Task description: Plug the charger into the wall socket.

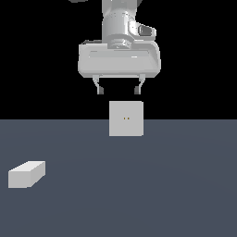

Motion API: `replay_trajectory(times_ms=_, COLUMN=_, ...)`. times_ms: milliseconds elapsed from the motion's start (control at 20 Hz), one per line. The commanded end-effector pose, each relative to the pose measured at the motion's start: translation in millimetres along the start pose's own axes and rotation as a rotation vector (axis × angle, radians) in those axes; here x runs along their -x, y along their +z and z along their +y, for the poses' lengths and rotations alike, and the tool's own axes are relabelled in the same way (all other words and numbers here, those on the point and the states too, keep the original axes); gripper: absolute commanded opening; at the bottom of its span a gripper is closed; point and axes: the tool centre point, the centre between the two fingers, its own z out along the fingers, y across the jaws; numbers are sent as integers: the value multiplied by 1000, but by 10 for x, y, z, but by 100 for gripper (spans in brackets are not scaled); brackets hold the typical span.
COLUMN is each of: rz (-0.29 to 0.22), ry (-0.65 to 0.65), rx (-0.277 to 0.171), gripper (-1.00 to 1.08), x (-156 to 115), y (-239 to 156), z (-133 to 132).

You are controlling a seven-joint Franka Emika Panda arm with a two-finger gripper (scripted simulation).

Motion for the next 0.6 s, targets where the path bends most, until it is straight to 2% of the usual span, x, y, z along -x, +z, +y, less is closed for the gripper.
replay_trajectory(times_ms=0, rz=0, ry=0, rx=0, gripper=100, x=0, y=0, z=0)
replay_trajectory(times_ms=300, rz=4, ry=-5, rx=0, gripper=100, x=51, y=44, z=-64)
replay_trajectory(times_ms=550, rz=12, ry=-16, rx=0, gripper=100, x=177, y=155, z=-220)
